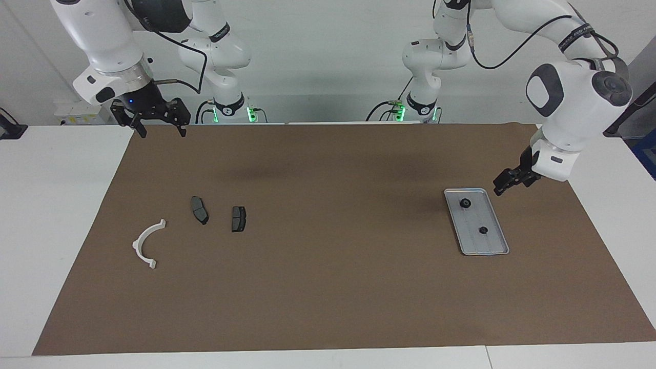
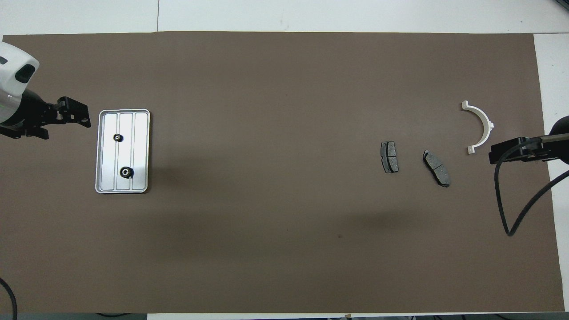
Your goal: Pick bearing gear from pile to tray
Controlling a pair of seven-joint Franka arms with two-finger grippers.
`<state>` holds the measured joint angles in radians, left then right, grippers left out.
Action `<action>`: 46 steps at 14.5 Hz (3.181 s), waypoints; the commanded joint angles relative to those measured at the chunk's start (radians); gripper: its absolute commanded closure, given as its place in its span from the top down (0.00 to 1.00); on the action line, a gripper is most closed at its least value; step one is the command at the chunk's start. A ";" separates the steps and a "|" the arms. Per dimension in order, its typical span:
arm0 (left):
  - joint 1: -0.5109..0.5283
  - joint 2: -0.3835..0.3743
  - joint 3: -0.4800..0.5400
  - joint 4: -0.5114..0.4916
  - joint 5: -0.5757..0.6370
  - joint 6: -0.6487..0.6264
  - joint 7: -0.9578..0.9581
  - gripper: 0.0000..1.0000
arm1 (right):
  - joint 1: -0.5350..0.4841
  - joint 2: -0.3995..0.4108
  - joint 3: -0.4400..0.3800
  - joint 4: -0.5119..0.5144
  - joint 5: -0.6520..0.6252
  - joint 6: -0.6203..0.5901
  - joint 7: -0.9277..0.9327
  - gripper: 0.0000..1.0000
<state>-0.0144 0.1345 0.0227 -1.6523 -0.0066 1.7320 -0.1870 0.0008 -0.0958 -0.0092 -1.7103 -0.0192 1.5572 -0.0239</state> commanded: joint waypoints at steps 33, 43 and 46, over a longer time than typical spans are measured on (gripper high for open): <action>-0.032 -0.167 -0.003 -0.040 0.004 -0.184 -0.006 1.00 | -0.013 -0.028 0.009 -0.038 0.021 0.018 0.001 1.00; -0.036 -0.154 -0.030 -0.027 -0.009 -0.172 0.027 1.00 | -0.010 -0.030 0.009 -0.038 0.021 0.018 0.001 1.00; -0.035 -0.153 -0.044 -0.020 -0.009 -0.150 0.055 1.00 | -0.010 -0.028 0.009 -0.038 0.021 0.020 0.001 1.00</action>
<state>-0.0364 -0.0053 -0.0302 -1.6656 -0.0102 1.5618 -0.1543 0.0020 -0.0976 -0.0067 -1.7162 -0.0189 1.5572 -0.0239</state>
